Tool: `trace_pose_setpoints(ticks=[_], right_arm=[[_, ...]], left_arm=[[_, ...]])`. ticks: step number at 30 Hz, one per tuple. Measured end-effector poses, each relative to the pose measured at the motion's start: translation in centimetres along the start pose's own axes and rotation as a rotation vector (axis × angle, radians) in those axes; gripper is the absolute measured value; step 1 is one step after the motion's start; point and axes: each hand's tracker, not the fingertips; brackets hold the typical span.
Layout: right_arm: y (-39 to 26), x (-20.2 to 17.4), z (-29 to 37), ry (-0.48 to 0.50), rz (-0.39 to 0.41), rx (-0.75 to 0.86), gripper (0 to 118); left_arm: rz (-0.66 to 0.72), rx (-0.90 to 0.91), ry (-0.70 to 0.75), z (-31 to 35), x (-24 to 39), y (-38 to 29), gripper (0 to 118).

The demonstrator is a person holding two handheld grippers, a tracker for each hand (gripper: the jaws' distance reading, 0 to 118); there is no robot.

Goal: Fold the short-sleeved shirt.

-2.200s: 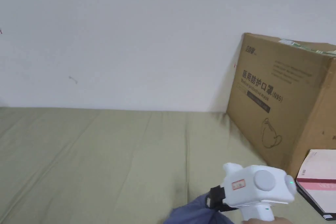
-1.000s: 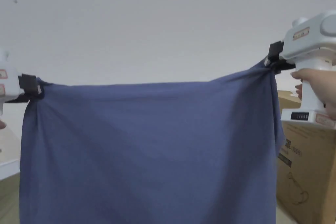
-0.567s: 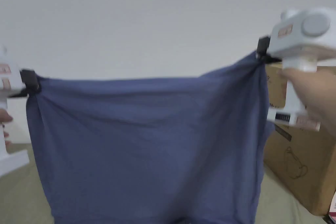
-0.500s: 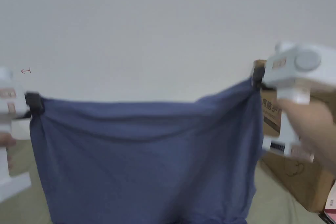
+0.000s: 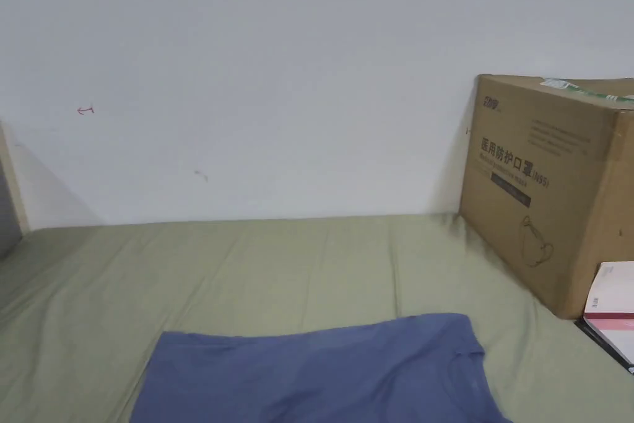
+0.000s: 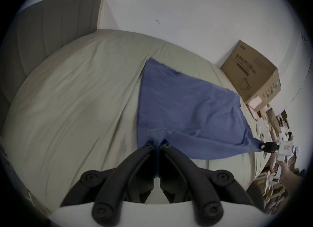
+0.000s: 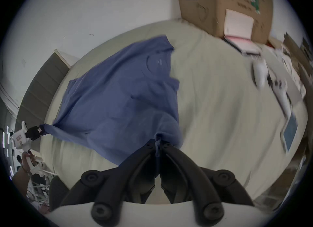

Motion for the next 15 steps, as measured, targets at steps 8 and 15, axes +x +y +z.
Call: trace_pose_setpoints(ticks=[8, 15], right_arm=[[-6.6, 2.3, 5.0, 0.002, 0.022, -0.042, 3], [-8.0, 2.7, 4.0, -0.033, 0.018, -0.121, 3]], left_arm=[[-0.130, -0.083, -0.027, 5.3, -2.6, -6.6, 3], [-0.190, -0.162, 0.005, 4.1, -2.0, -7.9, 3]])
